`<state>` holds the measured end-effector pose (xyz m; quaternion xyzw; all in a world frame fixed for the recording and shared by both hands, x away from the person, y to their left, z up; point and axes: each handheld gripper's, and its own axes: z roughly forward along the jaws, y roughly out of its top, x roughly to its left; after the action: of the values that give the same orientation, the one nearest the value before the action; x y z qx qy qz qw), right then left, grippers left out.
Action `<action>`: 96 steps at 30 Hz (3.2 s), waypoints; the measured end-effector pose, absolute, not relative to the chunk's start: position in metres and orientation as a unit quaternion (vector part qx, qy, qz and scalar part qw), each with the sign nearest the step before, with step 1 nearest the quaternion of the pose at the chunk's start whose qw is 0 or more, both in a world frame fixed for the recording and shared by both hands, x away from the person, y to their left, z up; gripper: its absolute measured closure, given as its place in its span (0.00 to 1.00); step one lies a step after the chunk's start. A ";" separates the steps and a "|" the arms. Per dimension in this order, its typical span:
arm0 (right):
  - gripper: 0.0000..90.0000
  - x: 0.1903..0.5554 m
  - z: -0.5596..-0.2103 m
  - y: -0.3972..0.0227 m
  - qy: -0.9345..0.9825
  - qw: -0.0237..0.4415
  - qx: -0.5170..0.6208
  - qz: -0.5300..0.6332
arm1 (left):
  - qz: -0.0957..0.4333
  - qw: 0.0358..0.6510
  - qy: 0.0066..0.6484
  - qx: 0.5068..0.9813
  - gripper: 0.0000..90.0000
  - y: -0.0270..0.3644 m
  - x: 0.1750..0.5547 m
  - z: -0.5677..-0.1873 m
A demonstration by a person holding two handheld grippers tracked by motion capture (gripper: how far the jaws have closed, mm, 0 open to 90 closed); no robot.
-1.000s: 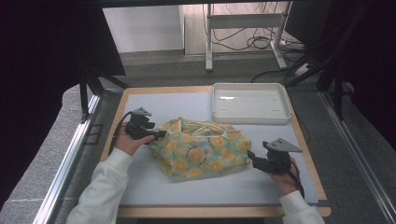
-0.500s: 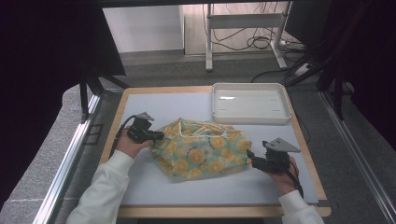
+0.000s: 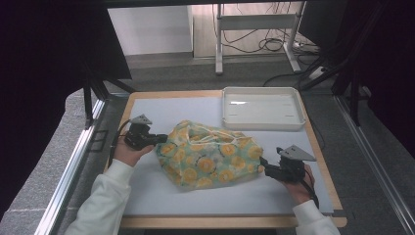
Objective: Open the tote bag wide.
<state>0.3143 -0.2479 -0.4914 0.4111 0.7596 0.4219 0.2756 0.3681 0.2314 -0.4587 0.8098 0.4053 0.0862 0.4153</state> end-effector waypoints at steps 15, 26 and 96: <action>0.30 0.322 -0.463 -0.225 0.760 0.264 0.388 0.449 | 0.062 0.441 0.398 0.802 1.00 0.234 0.367 -0.454; 0.30 0.349 -0.446 -0.189 0.769 0.250 0.376 0.453 | 0.062 0.441 0.390 0.806 1.00 0.229 0.368 -0.454; 0.99 0.419 -0.471 -0.141 0.834 0.183 0.341 0.393 | 0.055 0.439 0.390 0.807 1.00 0.232 0.370 -0.457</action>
<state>0.4190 -0.1412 -0.4713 0.3411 0.8343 0.3926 0.1829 0.3703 0.2324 -0.4571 0.8073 0.3905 0.0548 0.4390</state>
